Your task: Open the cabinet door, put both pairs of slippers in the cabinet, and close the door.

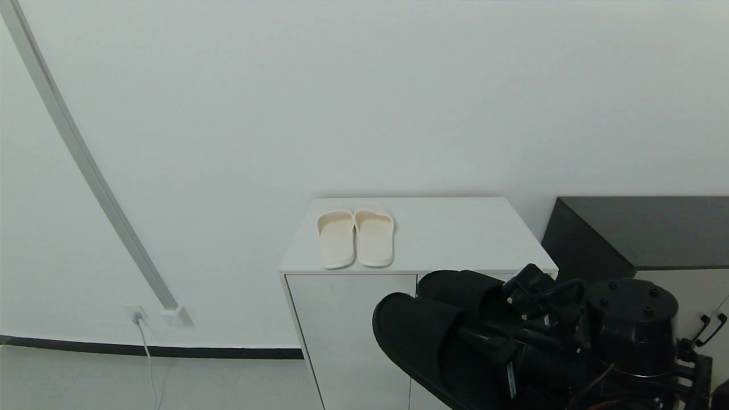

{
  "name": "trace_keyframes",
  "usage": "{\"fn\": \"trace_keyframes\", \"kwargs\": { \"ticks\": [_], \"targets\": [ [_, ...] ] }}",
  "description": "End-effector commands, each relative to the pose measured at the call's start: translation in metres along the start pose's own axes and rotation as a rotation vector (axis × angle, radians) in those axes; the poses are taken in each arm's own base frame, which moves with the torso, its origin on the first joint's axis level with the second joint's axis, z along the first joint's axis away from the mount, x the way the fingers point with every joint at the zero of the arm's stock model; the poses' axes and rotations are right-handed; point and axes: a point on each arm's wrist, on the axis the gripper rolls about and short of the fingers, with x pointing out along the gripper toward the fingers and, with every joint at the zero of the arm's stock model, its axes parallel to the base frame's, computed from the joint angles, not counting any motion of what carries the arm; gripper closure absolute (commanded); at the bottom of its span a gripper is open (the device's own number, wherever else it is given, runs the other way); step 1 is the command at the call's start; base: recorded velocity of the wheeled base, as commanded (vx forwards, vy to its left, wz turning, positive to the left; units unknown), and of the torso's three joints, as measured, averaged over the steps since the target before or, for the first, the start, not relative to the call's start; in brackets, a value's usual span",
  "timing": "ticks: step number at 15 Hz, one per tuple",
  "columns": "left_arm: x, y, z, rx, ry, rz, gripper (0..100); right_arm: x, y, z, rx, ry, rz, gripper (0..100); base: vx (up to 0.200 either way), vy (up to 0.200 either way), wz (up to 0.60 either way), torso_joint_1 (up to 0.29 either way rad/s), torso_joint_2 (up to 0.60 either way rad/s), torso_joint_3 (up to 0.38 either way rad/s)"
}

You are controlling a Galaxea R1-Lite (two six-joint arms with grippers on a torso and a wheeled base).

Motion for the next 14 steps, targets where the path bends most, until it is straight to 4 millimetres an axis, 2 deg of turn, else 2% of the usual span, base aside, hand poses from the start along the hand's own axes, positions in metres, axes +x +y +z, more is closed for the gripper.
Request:
{"fn": "trace_keyframes", "kwargs": {
  "ticks": [1, 5, 10, 14],
  "targets": [
    [0.0000, 0.0000, 0.0000, 0.000, 0.000, 0.000, 0, 0.0001, -0.0001, -0.0004, 0.001, 0.002, 0.000, 100, 0.000, 0.000, 0.00, -0.149, 0.34, 0.193],
    [0.0000, 0.0000, 0.0000, 0.002, 0.000, 0.003, 0, 0.0009, -0.0005, -0.0004, 0.000, 0.002, -0.002, 100, 0.000, 0.000, 0.00, -0.156, 0.37, 0.210],
    [0.0000, 0.0000, 0.0000, -0.003, 0.000, 0.001, 0, -0.0077, -0.0002, 0.0010, -0.006, -0.012, -0.001, 100, 0.000, 0.000, 0.00, -0.175, 0.41, 0.228],
    [0.0000, 0.0000, 0.0000, -0.001, 0.000, 0.000, 0, -0.0032, -0.0004, -0.0066, -0.004, 0.025, 0.000, 100, 0.000, 0.000, 0.00, -0.227, 0.54, 0.314]
  ]
}}
